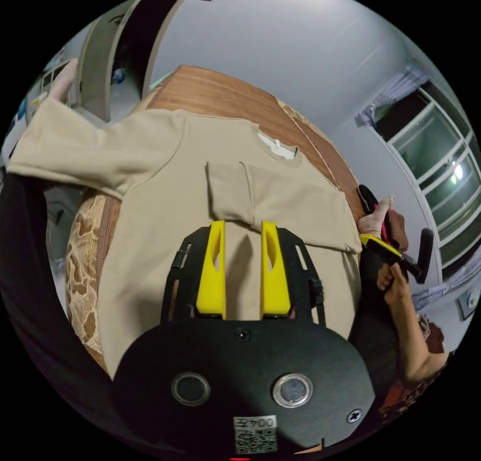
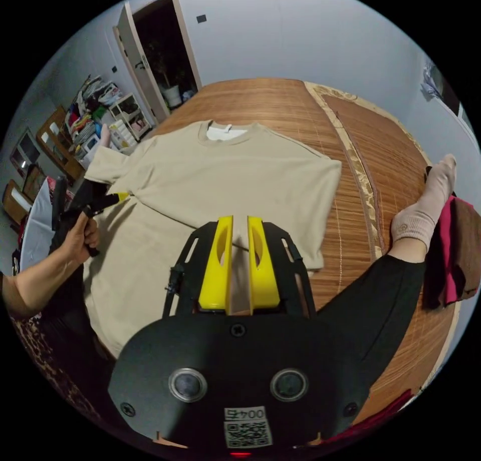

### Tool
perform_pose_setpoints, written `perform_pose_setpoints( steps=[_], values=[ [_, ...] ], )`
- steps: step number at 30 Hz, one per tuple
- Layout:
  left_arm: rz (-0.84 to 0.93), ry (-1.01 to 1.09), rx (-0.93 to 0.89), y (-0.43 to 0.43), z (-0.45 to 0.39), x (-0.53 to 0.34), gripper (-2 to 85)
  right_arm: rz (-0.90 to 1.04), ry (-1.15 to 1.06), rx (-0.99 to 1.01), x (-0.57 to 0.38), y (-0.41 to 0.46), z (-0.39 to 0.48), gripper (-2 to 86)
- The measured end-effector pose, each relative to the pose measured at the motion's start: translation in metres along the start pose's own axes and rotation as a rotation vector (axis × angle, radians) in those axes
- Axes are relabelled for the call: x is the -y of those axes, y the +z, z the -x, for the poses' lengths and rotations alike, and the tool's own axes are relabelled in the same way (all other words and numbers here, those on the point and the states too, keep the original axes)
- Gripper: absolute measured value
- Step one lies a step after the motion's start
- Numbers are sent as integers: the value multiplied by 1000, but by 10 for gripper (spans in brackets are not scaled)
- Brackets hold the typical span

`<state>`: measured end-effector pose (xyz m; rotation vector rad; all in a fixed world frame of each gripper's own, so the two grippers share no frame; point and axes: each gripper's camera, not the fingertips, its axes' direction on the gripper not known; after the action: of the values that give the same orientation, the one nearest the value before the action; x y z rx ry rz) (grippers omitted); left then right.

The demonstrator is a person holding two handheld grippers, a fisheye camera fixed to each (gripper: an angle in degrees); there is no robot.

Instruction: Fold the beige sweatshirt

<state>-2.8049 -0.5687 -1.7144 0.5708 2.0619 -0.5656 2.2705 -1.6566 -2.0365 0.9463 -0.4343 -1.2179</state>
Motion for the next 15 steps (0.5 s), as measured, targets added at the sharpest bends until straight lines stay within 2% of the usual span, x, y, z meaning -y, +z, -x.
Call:
perform_pose_setpoints(
  steps=[4, 6, 8, 12, 15],
  values=[
    [-11, -23, 29, -22, 9, 20, 73, -89, 14, 9, -15, 24, 23, 64],
    [28, -21, 66, -24, 13, 28, 59, -20, 13, -4, -22, 53, 36, 59],
    [14, -62, -3, -45, 27, 32, 51, 122, -23, -81, -27, 97, 50, 51],
    [27, -58, -83, -85, 34, 42, 66, 60, -58, -146, -37, 109, 57, 50],
    [-66, -70, -200, -159, 47, 51, 90, -2, -56, -129, -53, 117, 54, 50]
  ],
)
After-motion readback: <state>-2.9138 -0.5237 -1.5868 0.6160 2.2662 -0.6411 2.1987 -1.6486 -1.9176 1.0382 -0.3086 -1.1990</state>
